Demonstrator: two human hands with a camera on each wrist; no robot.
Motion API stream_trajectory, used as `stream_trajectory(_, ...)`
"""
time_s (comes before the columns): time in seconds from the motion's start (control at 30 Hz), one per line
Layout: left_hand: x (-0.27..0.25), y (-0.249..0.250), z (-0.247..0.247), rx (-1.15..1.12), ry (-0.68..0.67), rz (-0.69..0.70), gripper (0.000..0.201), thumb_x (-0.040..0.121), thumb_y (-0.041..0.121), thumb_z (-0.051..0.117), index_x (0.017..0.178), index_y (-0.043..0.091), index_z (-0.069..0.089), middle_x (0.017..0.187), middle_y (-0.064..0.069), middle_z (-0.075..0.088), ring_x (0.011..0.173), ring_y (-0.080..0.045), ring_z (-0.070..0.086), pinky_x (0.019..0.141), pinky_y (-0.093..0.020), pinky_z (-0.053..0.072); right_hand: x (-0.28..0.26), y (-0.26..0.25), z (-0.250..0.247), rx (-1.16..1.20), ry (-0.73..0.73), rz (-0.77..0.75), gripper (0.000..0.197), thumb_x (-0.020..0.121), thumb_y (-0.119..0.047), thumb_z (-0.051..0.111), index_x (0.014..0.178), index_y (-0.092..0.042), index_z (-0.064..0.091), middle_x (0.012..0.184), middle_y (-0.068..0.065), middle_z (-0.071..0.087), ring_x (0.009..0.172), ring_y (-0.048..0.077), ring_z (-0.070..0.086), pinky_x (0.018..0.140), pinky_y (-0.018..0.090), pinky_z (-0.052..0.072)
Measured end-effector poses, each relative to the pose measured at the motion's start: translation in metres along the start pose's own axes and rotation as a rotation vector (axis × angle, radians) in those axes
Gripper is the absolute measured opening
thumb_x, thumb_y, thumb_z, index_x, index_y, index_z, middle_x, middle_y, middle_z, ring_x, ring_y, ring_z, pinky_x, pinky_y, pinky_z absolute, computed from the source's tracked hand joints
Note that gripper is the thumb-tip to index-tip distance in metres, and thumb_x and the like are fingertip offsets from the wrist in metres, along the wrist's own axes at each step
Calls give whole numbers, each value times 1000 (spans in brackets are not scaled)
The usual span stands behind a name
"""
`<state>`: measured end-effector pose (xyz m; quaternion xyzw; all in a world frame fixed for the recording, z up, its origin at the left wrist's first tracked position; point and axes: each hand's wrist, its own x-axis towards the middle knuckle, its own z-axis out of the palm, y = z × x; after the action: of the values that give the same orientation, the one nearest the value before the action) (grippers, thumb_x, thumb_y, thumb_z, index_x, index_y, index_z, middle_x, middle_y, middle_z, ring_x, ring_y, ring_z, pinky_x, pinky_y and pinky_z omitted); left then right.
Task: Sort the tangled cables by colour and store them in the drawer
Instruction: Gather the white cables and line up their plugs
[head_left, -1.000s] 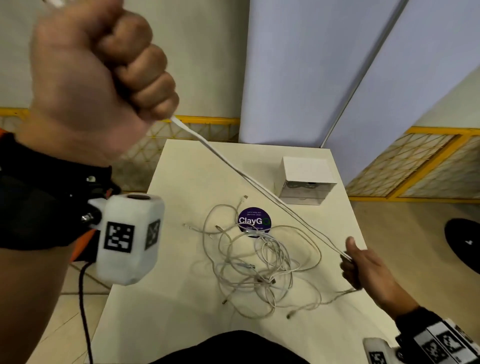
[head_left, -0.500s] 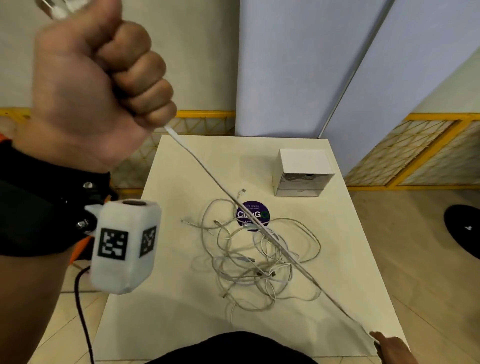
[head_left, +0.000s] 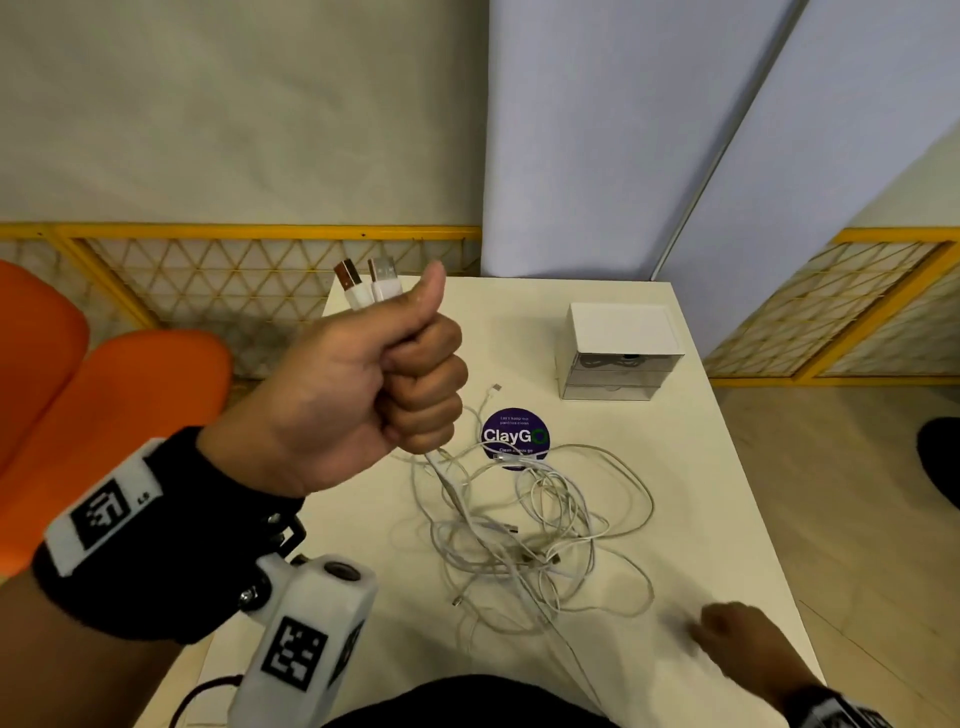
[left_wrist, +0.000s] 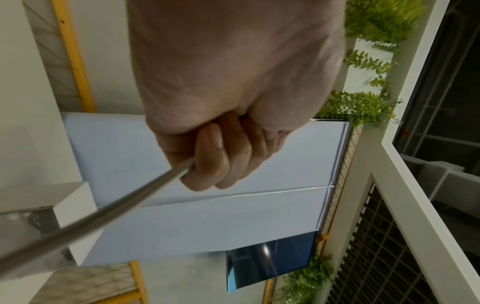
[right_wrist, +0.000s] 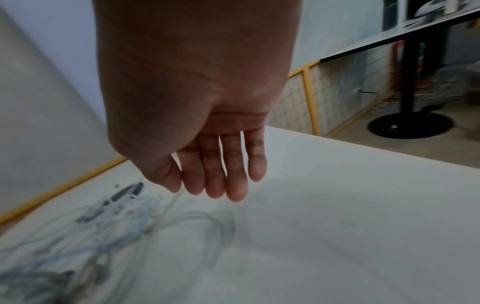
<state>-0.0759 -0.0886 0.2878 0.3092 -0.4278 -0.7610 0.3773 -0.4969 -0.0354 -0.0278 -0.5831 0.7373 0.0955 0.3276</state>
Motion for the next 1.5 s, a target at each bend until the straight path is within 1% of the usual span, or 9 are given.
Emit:
stream_trajectory(0.27,3,-15,-23,-17,166,17,55,97,53,40,54,20,27,54,3,13,47,-12,9,44,-28,12,53,-124,-52,-3,55,-305,43,88,-36,65,57,-19,40,55,-3,48,59,16,47,58,30,37)
stream_trajectory(0.63,-3,-24,-56,-71,375,-44,57,99,52,44,60,14,25,55,0,12,48,-13,10,48,-31,11,127,-271,-44,-87,-59,-523,22,87,-32,62,76,-13,65,80,2,68,79,19,62,71,32,50)
stream_trajectory(0.77,-6,-29,-69,-96,412,-53,56,97,51,47,62,13,25,55,0,14,48,-14,11,49,-33,11,144,-305,-15,-142,-189,-541,28,90,-28,62,65,-15,62,78,2,63,85,22,63,66,26,46)
stream_trajectory(0.83,-8,-31,-75,-116,436,-57,56,96,51,49,61,13,25,55,0,14,48,-14,11,50,-33,11,149,-317,1,-211,-218,-532,22,91,-32,60,88,-12,69,100,6,65,100,26,62,77,29,48)
stream_trajectory(0.93,-11,-31,-81,-138,485,-78,57,93,51,51,60,13,25,54,0,14,47,-14,11,50,-33,9,151,-326,21,-336,-222,-485,42,91,-42,59,115,-8,64,120,7,64,110,27,60,88,34,50)
stream_trajectory(1.17,-11,-34,-87,-135,536,-106,56,101,48,42,63,12,23,56,-1,13,48,-14,11,51,-34,9,150,-331,45,-412,-152,-398,29,94,-29,53,117,-11,57,116,8,65,104,27,64,77,34,50)
stream_trajectory(1.3,-6,-34,-86,-137,518,-93,56,100,49,44,62,13,23,56,0,13,48,-14,11,50,-33,10,143,-334,31,-385,-269,-323,23,95,-16,46,109,-4,60,112,12,64,102,28,64,79,33,54)
stream_trajectory(1.4,0,-34,-82,-139,509,-98,56,99,48,44,62,13,23,56,0,13,50,-14,9,51,-33,9,143,-323,21,-128,-394,-204,24,97,-12,42,74,-13,48,79,7,58,69,20,62,59,27,51)
stream_trajectory(1.5,5,-35,-75,-124,493,-119,54,96,48,45,62,13,21,57,-1,12,51,-15,8,52,-34,8,136,-309,9,157,-488,11,28,102,-14,34,74,-15,39,68,9,52,36,14,51,41,20,38)
